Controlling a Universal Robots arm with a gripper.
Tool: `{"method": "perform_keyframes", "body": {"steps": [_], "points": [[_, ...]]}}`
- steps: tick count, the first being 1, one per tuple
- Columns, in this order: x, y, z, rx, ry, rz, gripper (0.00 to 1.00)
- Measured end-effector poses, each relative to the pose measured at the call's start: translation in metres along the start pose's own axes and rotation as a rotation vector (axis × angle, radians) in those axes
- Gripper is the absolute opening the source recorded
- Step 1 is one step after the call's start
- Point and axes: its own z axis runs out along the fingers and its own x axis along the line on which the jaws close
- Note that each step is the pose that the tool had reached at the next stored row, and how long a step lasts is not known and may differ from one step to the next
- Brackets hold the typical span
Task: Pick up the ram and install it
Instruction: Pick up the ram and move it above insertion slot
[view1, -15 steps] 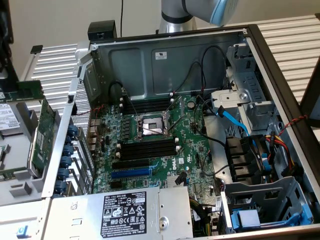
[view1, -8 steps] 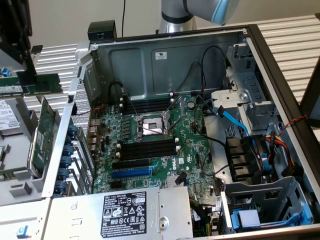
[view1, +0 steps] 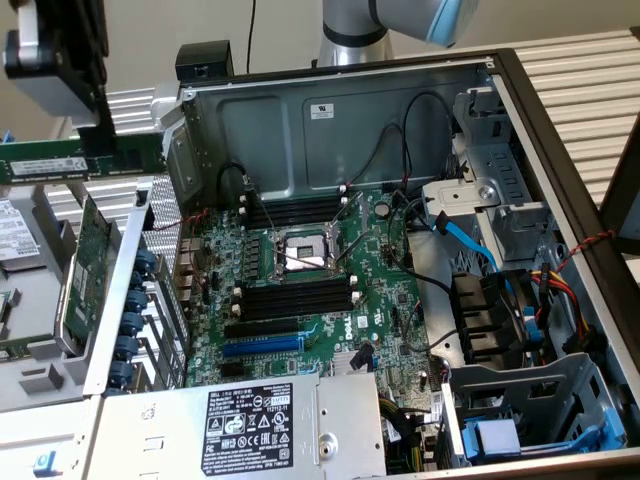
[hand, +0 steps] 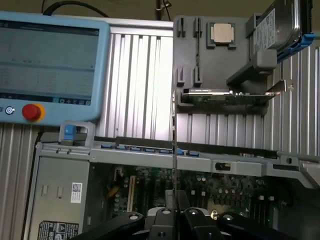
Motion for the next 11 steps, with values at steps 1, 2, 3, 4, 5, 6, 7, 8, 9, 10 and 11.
{"method": "perform_keyframes", "body": {"steps": [1, 2, 3, 4, 5, 6, 7, 8, 9, 10, 11], "points": [[0.000, -0.0044, -0.0009, -0.0004, 0.0000, 0.000, 0.12], [0.001, -0.0089, -0.0018, -0.0007, 0.0000, 0.000, 0.12], [0.001, -0.0133, -0.0027, -0.0010, 0.0000, 0.000, 0.12], [0.001, -0.0181, -0.0036, -0.0016, 0.0001, 0.000, 0.12], [0.002, -0.0226, -0.0044, -0.0022, 0.0002, 0.000, 0.12], [0.002, -0.0270, -0.0049, -0.0026, 0.0002, 0.000, 0.12], [0.002, -0.0316, -0.0055, -0.0033, 0.0003, 0.000, 0.12], [0.002, -0.0360, -0.0061, -0.0040, 0.0006, 0.000, 0.12], [0.003, -0.0405, -0.0066, -0.0049, 0.0007, 0.000, 0.12], [0.003, -0.0450, -0.0070, -0.0057, 0.0010, 0.000, 0.12], [0.003, -0.0495, -0.0074, -0.0064, 0.0014, 0.000, 0.12]]}}
